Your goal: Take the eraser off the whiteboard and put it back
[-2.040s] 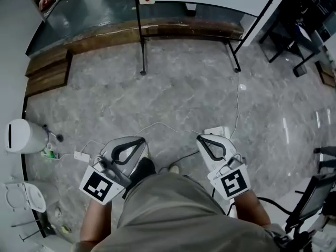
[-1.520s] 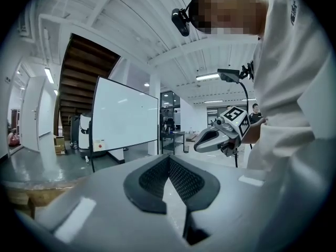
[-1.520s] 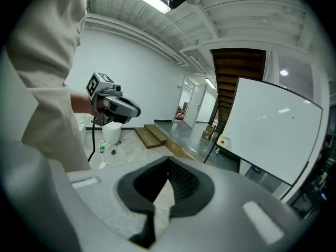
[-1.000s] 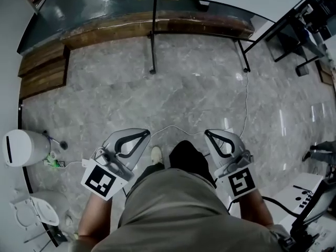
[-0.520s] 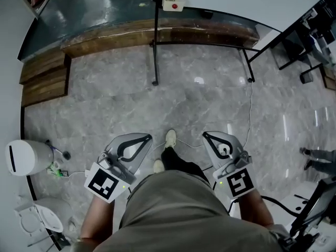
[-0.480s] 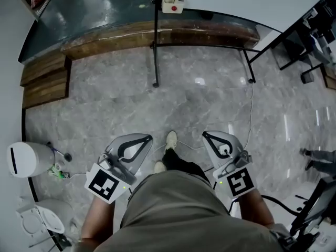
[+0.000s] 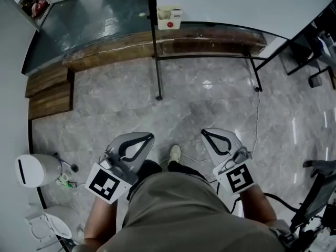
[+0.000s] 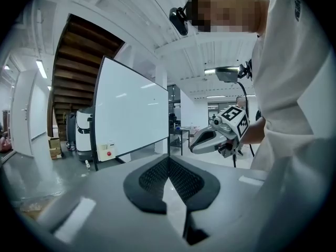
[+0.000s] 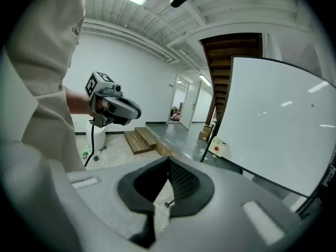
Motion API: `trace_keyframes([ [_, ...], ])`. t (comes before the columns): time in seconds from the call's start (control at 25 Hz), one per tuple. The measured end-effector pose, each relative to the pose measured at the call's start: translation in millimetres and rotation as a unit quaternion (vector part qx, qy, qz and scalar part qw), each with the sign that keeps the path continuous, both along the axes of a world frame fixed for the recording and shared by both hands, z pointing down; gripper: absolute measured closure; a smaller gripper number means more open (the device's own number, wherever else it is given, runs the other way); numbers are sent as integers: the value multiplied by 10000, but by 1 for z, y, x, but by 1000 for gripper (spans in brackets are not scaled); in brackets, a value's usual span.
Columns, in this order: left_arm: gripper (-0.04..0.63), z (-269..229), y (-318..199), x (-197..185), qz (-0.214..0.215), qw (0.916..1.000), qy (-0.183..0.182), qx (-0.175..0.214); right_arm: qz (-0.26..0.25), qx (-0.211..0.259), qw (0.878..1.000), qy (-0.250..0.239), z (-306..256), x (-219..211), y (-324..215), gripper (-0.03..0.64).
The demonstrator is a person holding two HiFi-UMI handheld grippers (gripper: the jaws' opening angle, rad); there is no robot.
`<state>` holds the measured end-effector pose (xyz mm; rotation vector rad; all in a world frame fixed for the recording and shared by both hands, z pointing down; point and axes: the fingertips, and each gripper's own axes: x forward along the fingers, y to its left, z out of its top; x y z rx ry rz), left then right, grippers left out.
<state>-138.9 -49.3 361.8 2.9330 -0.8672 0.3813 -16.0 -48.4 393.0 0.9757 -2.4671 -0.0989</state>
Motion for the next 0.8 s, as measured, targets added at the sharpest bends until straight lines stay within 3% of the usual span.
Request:
trace_keyframes([
  [0.4,589,12,-80,-15,165,9998,71,-37,89,-63,9999,104,12,-20,-78,615],
  [0.8,589,-5,-190,-55,883,9959,145,128,856,73,9962,121,-10,-63,-163,615],
])
